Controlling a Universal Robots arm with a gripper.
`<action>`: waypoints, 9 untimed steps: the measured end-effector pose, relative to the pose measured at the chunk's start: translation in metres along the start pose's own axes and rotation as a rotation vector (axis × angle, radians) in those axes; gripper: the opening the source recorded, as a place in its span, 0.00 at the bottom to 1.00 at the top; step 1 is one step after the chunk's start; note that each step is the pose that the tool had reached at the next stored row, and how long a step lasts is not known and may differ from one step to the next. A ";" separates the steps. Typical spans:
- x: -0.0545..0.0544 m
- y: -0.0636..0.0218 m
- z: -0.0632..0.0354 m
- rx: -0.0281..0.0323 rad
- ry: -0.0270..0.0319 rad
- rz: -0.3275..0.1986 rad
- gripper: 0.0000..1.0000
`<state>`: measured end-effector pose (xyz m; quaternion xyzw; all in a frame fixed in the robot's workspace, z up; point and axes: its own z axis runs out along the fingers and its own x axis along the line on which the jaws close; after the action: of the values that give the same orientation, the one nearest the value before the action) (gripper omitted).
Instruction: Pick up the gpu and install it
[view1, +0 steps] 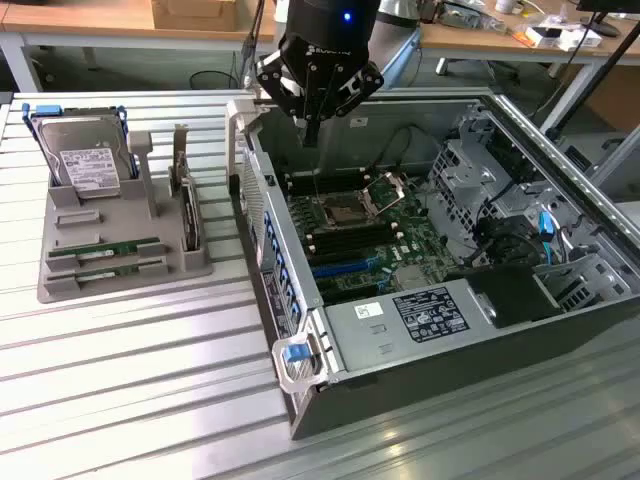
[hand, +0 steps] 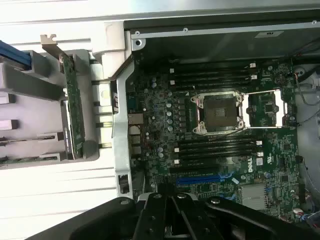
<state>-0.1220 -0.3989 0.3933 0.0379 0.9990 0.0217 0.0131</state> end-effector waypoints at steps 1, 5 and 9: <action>0.005 -0.0003 -0.0002 0.0000 0.0000 0.000 0.11; 0.010 -0.0007 -0.0003 -0.0001 0.0000 0.000 0.11; 0.014 -0.0011 -0.0004 0.0000 0.0000 0.000 0.11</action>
<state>-0.1361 -0.3990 0.3933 0.0379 0.9990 0.0217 0.0131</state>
